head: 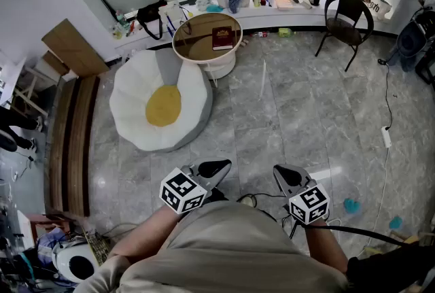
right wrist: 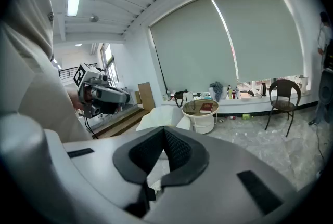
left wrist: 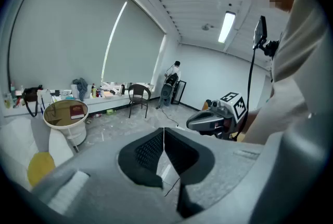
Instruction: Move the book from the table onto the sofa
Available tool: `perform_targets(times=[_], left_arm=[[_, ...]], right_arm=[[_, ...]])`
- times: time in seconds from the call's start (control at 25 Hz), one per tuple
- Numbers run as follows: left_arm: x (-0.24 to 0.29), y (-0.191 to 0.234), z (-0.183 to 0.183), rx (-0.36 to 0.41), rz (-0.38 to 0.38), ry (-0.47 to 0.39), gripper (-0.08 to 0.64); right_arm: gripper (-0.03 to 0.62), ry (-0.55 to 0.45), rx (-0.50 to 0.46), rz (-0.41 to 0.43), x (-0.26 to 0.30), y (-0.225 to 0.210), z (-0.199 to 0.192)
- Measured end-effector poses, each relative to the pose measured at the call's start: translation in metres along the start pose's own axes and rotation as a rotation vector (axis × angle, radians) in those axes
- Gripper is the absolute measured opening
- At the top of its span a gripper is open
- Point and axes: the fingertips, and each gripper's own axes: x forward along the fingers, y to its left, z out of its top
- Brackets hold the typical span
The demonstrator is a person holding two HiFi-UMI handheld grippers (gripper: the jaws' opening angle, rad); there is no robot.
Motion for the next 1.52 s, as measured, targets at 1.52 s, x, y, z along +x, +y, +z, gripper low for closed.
perform_targets(times=[1.52], left_arm=[[0.157,0.635,0.083,-0.388,0.107,0.059,0.164]], right_arm=[[0.138,0.182,0.212,0.034,0.562,-0.326,0.194]])
